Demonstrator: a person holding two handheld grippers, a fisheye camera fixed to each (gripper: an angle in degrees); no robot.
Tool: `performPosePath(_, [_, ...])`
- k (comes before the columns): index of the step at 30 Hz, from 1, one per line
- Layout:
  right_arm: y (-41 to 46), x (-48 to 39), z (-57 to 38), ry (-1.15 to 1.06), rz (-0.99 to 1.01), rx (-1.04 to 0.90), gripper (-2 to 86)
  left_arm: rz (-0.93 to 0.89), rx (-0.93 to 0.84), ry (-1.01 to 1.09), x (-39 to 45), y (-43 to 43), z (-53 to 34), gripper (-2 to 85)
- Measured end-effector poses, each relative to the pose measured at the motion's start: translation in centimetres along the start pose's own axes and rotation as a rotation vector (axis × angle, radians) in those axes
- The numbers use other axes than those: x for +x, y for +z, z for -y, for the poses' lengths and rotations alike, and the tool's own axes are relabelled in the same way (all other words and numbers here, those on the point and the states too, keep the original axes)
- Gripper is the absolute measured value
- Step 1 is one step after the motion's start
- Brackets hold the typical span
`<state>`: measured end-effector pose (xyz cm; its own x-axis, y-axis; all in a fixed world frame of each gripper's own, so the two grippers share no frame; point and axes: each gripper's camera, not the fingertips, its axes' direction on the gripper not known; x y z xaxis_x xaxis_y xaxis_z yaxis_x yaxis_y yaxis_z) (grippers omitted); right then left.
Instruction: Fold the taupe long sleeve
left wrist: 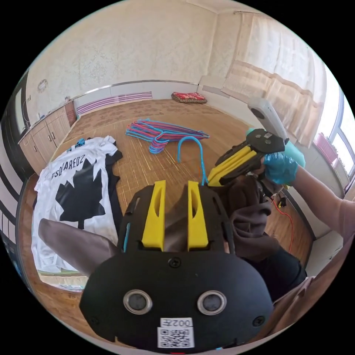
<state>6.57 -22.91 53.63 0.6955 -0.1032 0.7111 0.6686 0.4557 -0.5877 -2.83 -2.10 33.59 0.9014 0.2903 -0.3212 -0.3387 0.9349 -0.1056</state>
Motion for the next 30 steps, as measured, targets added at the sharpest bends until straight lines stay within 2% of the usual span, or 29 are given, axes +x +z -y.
performPosePath(4, [-1.0, -3.0, -1.8, -0.038, -0.009, 0.014, -0.7, 0.004, 0.033, 0.092, 2.0, -2.0, 0.8, 7.7])
performPosePath(14, [-1.3, -9.0, -7.1, 0.003, -0.052, 0.108, -0.4, 0.022, 0.075, 0.227, 7.4, -5.9, -0.2, 4.6])
performPosePath(21, [-2.3, -12.1, -9.2, 0.048, -0.113, 0.271, 0.0, 0.099, 0.165, 0.185, 8.2, -9.5, -1.8, 3.5])
performPosePath(26, [-4.0, -15.0, -8.7, -0.003, -0.188, 0.416, 1.4, 0.185, 0.279, 0.152, 8.0, -13.8, -1.6, 2.6])
performPosePath(30, [-4.3, -15.8, -8.4, -0.016, -0.204, 0.418, 3.9, 0.206, 0.296, 0.135, 7.5, -14.8, -1.6, 1.8])
